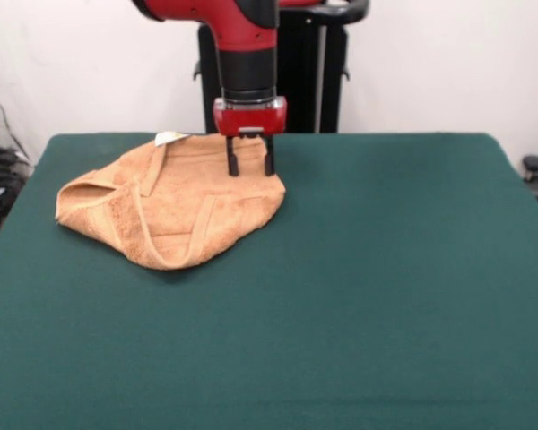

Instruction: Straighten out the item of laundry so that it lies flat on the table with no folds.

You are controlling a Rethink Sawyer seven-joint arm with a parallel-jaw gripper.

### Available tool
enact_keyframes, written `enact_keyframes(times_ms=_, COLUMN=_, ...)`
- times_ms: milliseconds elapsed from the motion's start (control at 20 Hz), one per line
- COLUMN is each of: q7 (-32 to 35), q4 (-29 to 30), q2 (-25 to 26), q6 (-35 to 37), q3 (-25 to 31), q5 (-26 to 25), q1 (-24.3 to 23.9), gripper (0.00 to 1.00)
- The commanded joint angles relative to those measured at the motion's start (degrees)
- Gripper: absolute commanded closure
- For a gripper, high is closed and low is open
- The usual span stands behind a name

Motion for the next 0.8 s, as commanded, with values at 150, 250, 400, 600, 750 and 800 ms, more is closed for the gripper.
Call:
enact_keyframes(times_ms=150, q7=8.24, q4=-11.63, q2=-0.58, q6=8.68, q3=7.96, q5=4.01, q1=0.49, gripper=0.0)
enact_keyframes(times_ms=250, q7=7.27, q4=-12.61, q2=-0.86, q6=11.38, q3=8.7, q5=3.98, q1=-0.05, gripper=0.0)
enact_keyframes(times_ms=400, q7=7.05, q4=-13.04, q2=-1.54, q6=13.63, q3=8.94, q5=4.41, q1=0.11, gripper=0.0)
enact_keyframes(times_ms=600, q7=7.94, q4=-11.85, q2=-4.69, q6=17.86, q3=7.82, q5=6.37, q1=1.93, gripper=0.0)
enact_keyframes(times_ms=750, q7=8.89, q4=-10.92, q2=-6.91, q6=19.53, q3=6.78, q5=7.42, q1=3.42, gripper=0.0)
enact_keyframes(times_ms=800, q7=9.0, q4=-10.71, q2=-7.49, q6=20.32, q3=6.69, q5=7.69, q1=3.68, gripper=0.0)
